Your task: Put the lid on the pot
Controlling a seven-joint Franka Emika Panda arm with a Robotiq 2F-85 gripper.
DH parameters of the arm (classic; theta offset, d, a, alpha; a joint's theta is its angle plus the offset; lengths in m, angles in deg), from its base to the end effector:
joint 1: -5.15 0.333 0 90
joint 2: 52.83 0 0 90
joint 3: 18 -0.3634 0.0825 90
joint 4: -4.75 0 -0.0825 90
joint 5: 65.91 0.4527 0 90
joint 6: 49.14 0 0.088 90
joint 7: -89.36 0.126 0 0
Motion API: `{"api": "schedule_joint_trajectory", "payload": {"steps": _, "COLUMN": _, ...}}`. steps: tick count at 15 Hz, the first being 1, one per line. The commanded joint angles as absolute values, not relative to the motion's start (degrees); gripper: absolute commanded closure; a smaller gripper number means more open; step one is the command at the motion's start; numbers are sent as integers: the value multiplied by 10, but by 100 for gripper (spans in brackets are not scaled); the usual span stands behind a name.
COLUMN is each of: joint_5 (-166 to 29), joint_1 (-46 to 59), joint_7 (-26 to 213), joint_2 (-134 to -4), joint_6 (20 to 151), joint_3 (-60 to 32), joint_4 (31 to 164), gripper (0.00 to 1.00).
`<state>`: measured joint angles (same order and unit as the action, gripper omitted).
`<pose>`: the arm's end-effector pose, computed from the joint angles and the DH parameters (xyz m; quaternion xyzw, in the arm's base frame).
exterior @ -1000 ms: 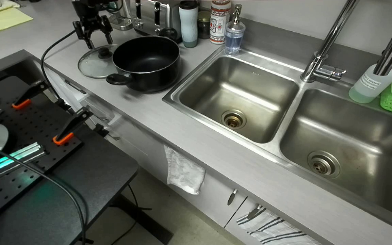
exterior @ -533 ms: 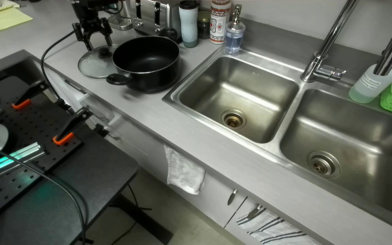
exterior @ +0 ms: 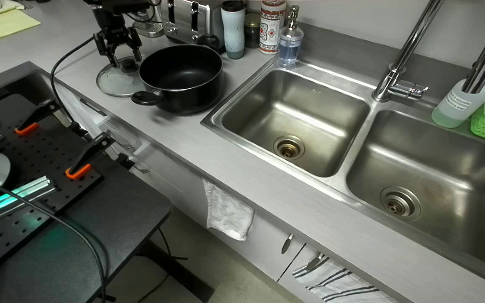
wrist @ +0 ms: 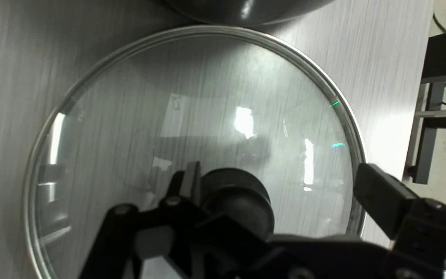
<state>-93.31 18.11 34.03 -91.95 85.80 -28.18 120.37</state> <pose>0.5593 0.2345 0.0467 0.6338 0.7538 -0.1702 0.0346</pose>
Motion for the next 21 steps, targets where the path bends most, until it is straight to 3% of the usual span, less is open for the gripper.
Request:
{"api": "schedule_joint_trajectory", "payload": {"steps": 1, "joint_5": -964, "joint_1": 189, "joint_7": 338, "joint_2": -934, "joint_6": 854, "joint_3": -270, "joint_4": 1196, "gripper": 0}}
{"api": "schedule_joint_trajectory", "payload": {"steps": 21, "joint_5": -1074, "joint_1": 164, "joint_7": 343, "joint_2": -934, "joint_6": 1104, "joint_3": -264, "joint_4": 1269, "gripper": 0}}
